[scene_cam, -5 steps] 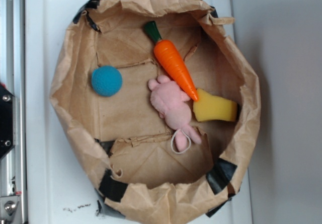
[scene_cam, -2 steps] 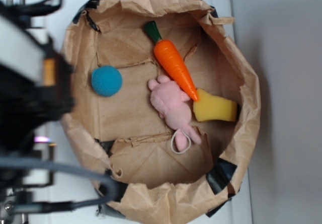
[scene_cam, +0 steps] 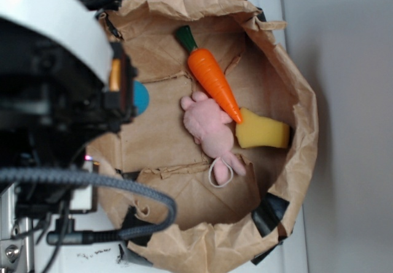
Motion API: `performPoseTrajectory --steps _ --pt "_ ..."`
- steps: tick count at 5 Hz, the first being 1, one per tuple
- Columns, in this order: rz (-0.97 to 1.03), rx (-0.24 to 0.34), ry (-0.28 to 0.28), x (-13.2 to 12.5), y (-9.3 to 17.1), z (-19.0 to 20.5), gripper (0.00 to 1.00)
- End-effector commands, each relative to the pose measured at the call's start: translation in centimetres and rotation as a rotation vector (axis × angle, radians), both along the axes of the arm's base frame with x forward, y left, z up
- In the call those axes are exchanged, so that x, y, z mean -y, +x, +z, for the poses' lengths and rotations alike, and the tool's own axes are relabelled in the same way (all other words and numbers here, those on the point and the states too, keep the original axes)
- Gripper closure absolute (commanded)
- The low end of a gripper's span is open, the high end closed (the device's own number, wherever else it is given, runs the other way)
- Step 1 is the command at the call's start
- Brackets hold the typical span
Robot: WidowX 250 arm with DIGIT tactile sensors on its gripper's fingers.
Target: Grab the blue ball.
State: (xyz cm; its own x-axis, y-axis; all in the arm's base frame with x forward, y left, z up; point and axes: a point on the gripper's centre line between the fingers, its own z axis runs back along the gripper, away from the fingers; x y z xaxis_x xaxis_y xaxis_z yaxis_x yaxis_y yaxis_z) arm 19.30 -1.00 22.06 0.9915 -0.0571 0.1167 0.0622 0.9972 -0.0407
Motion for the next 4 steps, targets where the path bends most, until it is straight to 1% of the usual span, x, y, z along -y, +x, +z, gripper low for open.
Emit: performPoseTrajectory --steps 1,2,3,4 --pt "-0.079 0.055 -0.043 -1.2 3.4 -3.7 0.0" --pt "-0.081 0.025 -0.063 -2.3 5.3 -6.4 0.0" --pt "-0.092 0.017 -0.065 -3.1 5.2 -7.5 0.0" --pt "-0.121 0.003 -0.057 -4.6 3.0 -8.8 0.0"
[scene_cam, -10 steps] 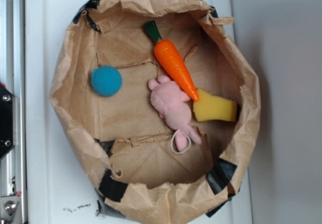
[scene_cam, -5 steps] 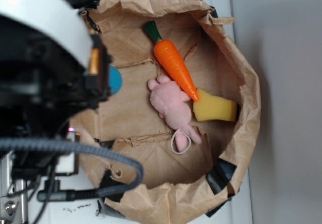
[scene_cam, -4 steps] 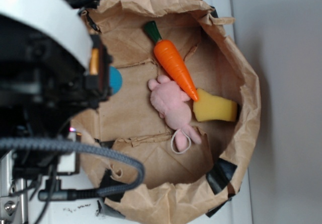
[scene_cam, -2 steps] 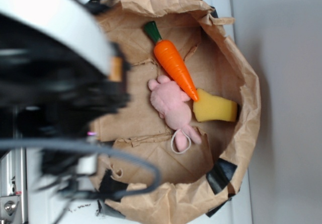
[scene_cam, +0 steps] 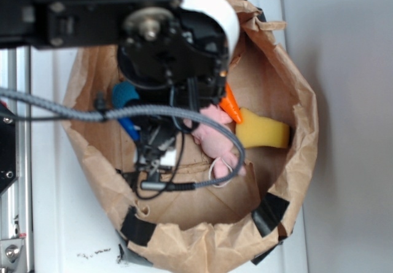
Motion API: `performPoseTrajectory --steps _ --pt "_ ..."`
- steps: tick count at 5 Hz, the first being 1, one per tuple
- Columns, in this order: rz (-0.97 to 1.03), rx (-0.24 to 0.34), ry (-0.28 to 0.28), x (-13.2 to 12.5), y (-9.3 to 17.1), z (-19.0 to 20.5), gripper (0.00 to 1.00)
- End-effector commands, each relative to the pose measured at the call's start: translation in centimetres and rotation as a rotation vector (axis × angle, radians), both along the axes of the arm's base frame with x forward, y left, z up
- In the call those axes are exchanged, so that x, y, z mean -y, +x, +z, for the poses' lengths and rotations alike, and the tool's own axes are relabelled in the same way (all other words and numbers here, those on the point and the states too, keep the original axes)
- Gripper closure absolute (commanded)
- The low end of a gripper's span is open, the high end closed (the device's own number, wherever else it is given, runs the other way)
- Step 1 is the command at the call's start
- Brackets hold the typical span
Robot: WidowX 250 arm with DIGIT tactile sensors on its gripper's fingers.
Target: Grab the blue ball.
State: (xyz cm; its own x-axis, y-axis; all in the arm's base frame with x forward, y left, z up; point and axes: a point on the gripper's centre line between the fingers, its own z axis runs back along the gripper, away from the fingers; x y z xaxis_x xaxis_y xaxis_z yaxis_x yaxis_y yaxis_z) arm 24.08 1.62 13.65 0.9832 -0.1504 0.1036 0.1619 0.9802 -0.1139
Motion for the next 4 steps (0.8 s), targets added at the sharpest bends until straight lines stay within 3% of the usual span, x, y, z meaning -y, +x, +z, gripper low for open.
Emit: performPoseTrajectory --steps 1,2,4 --pt "-0.048 0.077 0.031 -2.6 -3.0 -3.1 0.0" --pt "-0.052 0.064 0.049 -2.2 1.7 -6.3 0.0" --pt "-0.001 0.108 0.097 -1.4 4.8 -8.5 0.0"
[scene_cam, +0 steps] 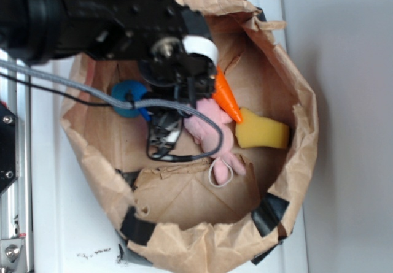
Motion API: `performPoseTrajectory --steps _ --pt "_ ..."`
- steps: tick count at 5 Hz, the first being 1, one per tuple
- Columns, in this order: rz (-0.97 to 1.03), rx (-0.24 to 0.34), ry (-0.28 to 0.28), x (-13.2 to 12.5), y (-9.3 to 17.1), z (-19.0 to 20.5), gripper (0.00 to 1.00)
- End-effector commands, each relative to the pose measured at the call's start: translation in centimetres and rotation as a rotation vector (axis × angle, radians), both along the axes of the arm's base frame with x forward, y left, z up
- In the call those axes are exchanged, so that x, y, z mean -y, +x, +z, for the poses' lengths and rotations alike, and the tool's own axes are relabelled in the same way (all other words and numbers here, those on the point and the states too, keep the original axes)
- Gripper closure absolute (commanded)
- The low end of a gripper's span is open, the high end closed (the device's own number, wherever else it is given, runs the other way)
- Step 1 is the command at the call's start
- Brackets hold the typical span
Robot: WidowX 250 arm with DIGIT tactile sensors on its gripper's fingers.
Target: Grab the blue ball.
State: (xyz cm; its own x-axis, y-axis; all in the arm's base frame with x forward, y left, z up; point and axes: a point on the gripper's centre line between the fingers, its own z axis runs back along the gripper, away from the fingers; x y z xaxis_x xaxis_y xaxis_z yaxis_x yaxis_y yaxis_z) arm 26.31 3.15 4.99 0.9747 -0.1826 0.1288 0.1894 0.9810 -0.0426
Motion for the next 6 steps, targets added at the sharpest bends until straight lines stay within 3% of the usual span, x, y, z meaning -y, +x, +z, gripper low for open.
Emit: performPoseTrajectory --steps 1,3,5,6 --pt "0.043 0.078 0.035 0.5 3.3 0.0 0.0" --pt "0.03 0.06 -0.04 0.6 1.5 3.2 0.0" --pt "-0.018 -0.026 -0.13 -1.2 -1.0 7.2 0.0" --pt "-0.036 -0.026 -0.123 -1.8 -1.4 6.8 0.0"
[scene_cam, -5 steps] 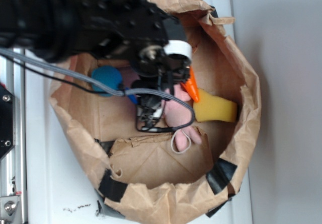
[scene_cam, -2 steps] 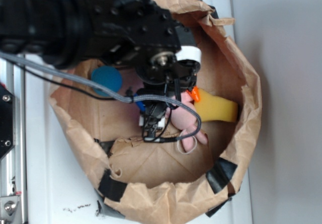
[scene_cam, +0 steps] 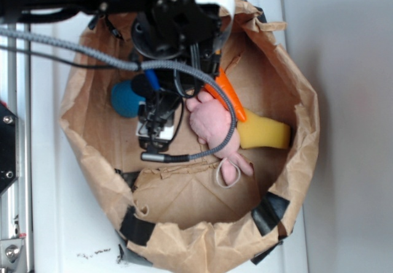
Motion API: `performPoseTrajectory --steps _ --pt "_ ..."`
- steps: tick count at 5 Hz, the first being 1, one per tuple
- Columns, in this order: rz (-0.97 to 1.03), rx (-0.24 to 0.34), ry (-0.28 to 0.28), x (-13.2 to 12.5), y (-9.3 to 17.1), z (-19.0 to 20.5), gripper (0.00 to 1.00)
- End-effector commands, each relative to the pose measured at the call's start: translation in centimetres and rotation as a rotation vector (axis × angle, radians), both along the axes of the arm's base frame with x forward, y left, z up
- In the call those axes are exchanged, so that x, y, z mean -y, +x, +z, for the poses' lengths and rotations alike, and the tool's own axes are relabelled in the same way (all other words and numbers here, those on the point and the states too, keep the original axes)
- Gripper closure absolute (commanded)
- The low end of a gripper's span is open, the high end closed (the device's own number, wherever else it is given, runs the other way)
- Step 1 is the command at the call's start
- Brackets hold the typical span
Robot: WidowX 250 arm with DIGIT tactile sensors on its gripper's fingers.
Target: Grab the blue ball.
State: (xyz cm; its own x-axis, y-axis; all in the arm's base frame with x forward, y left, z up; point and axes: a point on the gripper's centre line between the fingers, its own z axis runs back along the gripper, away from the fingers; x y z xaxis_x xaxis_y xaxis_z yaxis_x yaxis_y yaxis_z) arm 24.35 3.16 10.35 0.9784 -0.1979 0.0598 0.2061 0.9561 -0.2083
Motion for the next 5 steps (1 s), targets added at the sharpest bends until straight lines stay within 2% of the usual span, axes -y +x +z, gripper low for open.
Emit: performPoseTrajectory --steps 1,2,3,4,5 --pt "-0.015 0.065 0.075 -2.2 0.4 -0.1 0.0" --pt "-0.049 0.03 0.142 -2.5 -0.7 -1.3 0.0" --pt "-0.058 0.032 0.177 -2.2 -0.8 -2.8 0.0" --pt "-0.068 0.012 0.236 -1.8 -1.0 -4.5 0.0" --pt "-0.095 0.034 0.243 -1.7 -1.7 -5.7 0.0"
